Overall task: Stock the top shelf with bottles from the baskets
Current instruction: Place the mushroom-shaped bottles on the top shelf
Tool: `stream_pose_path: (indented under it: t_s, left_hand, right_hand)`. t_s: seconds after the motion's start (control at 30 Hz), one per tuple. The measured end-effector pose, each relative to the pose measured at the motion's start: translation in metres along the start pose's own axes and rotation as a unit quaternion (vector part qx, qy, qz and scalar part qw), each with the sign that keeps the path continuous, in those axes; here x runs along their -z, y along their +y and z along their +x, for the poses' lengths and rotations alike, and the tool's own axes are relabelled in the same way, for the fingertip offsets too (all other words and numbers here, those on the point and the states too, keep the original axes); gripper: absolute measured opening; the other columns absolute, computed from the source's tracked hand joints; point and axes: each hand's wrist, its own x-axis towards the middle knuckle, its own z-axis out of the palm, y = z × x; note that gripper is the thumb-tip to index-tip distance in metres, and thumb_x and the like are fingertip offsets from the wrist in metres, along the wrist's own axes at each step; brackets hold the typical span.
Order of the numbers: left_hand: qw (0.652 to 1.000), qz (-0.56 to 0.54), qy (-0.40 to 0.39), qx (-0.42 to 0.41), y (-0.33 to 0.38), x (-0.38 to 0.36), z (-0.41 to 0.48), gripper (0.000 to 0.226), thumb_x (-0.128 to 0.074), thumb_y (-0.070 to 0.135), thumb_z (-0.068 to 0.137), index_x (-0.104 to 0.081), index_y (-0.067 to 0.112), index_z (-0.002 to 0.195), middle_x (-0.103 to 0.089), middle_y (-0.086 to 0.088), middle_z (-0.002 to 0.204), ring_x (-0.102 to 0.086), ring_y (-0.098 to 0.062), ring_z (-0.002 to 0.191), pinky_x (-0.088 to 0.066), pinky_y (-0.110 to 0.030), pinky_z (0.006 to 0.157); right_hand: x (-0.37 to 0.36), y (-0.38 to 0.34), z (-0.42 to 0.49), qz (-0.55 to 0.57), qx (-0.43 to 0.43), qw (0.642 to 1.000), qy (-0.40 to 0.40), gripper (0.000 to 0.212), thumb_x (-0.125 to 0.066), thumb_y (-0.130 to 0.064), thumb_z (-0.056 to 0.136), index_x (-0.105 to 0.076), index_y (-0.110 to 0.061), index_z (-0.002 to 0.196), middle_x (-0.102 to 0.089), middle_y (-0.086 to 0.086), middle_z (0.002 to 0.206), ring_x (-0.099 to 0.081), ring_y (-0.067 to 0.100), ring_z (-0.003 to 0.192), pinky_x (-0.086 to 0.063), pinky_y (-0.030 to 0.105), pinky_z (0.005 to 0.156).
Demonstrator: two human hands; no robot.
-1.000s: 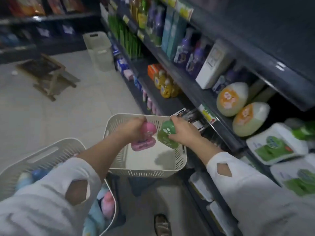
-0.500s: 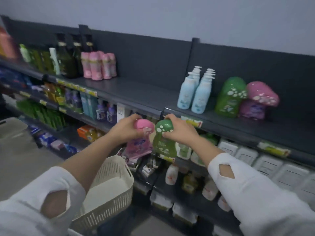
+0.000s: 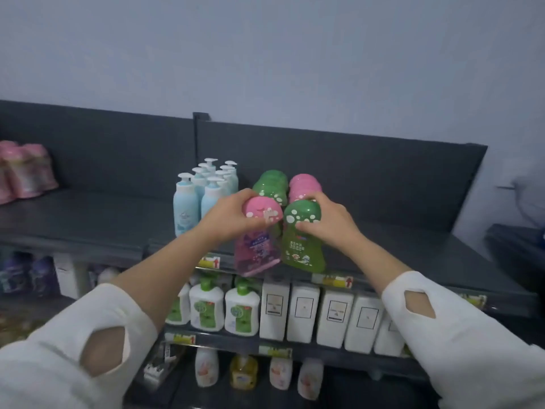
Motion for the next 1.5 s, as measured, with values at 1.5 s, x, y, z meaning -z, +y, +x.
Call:
stream_pose_path:
  t_s: [1.5]
  left_hand:
    - [0.94,0.342,0.002,-0.005,-0.032,-0.005,0.004,0.04,-0.05,0.03,0.094,-0.046,0.026,0.134,-0.049,0.0,0.132,-0.042,-0.023,0.122,-0.039,-0.036,0.095]
  right_hand:
    - [-0.036,-0.005,0.029,-0.228,0.166,0.959,0.037,0.048,-0.055,-0.037,0.089,-0.047,-0.021,0.134,-0.041,0.003,0.139,-0.039,0.028,0.125,-0.035,0.041,0.098]
